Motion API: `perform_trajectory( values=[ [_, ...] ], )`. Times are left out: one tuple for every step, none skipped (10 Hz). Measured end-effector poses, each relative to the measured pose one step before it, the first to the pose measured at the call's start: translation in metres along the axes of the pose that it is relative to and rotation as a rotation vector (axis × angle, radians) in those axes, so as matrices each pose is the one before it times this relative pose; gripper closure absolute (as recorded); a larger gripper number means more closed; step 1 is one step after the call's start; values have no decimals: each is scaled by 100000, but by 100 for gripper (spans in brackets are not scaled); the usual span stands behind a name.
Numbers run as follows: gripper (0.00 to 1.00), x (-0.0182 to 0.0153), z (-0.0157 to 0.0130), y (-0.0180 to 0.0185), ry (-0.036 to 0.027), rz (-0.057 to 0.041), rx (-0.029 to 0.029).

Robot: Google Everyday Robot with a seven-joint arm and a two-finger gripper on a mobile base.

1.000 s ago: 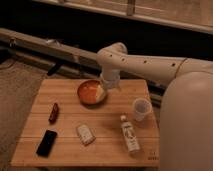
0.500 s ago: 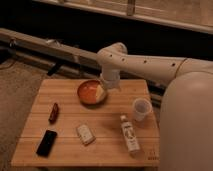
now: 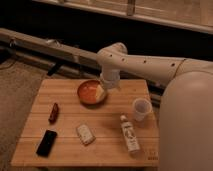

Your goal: Push the ceramic bowl across the table

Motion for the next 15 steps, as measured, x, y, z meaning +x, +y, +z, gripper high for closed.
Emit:
perform_trajectory(
  values=[
    [20,-1810,543,-267,-831,-1749,-377],
    [20,-1505,470,-162,-278,-1262,-258],
    [20,-2666,985,-529,57,-1873,-360],
    [20,-1613,684,-330,231,-1352,-140],
    [20,-1867,780,-213,136,-1790,-110],
    [20,-1573,878,-231,343,-1646,-9],
    [20,-1459,1013,-568,514,-1150,-65],
    [20,-371,570,-352,480,-68,63],
    [20,-441,833,-618,525,380,26],
    [20,-281,561,-404,400,245,70],
    [20,-291,574,-434,358,275,-38],
    [20,-150,543,-291,467,159,18],
    [20,-359,961,-353,538,259,-205],
    [20,-206,671,-184,499,219,-361],
    [20,-227,672,-137,576,123,-457]
  ],
)
